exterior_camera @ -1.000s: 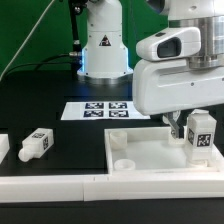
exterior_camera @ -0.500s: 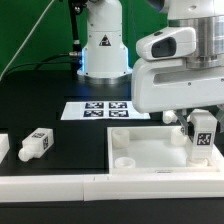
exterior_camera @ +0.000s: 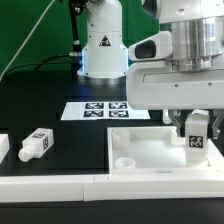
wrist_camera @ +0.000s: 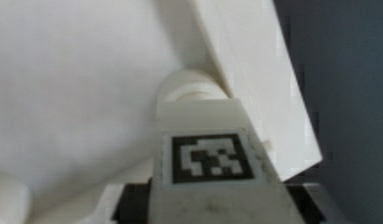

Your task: Assemble one leg

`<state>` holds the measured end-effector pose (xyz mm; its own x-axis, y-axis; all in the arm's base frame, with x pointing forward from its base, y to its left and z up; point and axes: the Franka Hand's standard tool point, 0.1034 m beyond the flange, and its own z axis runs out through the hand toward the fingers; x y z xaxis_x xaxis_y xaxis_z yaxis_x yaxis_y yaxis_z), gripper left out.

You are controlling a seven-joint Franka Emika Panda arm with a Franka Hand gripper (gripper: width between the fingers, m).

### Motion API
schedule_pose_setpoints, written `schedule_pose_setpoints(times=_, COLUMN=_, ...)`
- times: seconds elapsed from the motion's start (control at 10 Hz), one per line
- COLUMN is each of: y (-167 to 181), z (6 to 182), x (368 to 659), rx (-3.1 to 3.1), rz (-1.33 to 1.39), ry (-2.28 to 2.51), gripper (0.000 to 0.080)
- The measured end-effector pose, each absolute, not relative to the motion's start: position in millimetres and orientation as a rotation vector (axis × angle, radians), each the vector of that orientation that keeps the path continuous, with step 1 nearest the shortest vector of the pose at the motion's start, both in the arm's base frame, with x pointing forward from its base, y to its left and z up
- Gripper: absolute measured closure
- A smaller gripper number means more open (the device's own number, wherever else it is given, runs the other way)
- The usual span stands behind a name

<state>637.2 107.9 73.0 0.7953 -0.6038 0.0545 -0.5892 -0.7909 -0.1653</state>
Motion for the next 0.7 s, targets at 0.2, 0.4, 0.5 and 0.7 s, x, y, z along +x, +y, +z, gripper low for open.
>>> schedule_pose_setpoints(times=0.2, y=111.5, z=71.9, x=635.8, rx=-2.688, rz=-0.112, ry=1.260, gripper=0.0511)
schedule_pose_setpoints(times=0.4, y=114.7, z=71.2, x=635.1, rx=-2.487, rz=-0.068, ry=1.565, gripper=0.0511)
schedule_pose_setpoints(times=0.5, y=114.5, z=71.0, x=635.2, rx=-2.421, rz=-0.056, ry=1.646, gripper=0.0511)
schedule_pose_setpoints(times=0.7, y=114.3, z=70.7, x=635.1, rx=-2.405, rz=-0.056, ry=1.660, gripper=0.0436)
